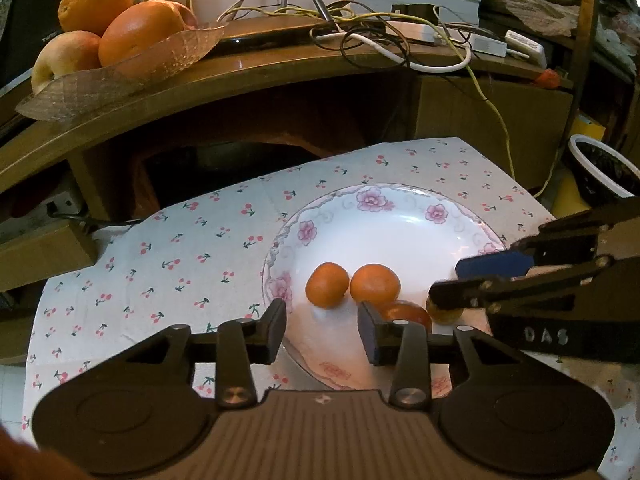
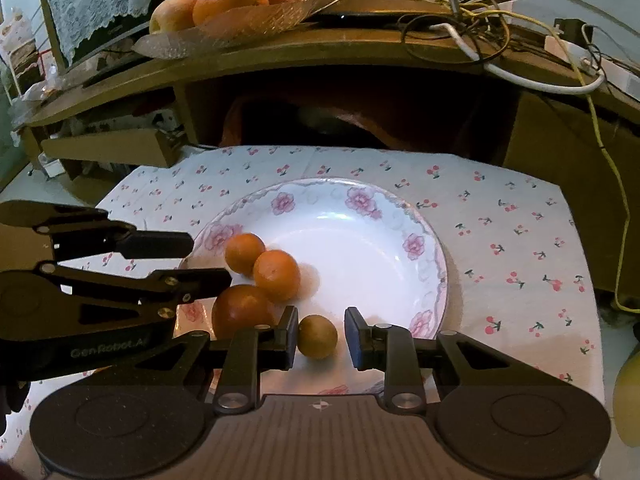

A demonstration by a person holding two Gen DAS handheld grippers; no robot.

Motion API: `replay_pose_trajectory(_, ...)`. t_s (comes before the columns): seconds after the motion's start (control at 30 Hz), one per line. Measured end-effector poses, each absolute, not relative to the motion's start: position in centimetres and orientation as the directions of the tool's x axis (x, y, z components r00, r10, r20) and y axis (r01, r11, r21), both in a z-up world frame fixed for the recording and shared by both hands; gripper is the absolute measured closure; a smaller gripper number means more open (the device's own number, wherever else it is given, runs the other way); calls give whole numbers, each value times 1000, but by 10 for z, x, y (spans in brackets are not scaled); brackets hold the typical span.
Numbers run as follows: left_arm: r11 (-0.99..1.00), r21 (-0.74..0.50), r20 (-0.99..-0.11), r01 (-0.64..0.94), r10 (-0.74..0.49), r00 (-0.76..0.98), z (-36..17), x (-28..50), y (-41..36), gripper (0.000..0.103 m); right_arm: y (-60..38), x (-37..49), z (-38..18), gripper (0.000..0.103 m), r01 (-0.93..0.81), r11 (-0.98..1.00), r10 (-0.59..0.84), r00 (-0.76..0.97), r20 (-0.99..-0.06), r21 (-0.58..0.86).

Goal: Organize fruits
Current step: 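Open both tools to drop the kiwi and tangerine into the plate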

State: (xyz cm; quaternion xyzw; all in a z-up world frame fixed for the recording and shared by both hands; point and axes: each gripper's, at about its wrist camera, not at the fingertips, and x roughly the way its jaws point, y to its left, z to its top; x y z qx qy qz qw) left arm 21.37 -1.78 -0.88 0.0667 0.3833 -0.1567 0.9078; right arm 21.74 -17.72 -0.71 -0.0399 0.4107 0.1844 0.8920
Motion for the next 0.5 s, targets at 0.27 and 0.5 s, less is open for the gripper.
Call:
replay_pose_trajectory(0.27,938,5,-707,347,-242,665,-3,209,-19,54,-187,219,2,75,-328,940,290,627,-723,92)
replay_pose_trajectory(0.5,940,14,-696,341,-235,679,3,204,-16,53,-193,220,6,75,-309,944,297,630,-718,119)
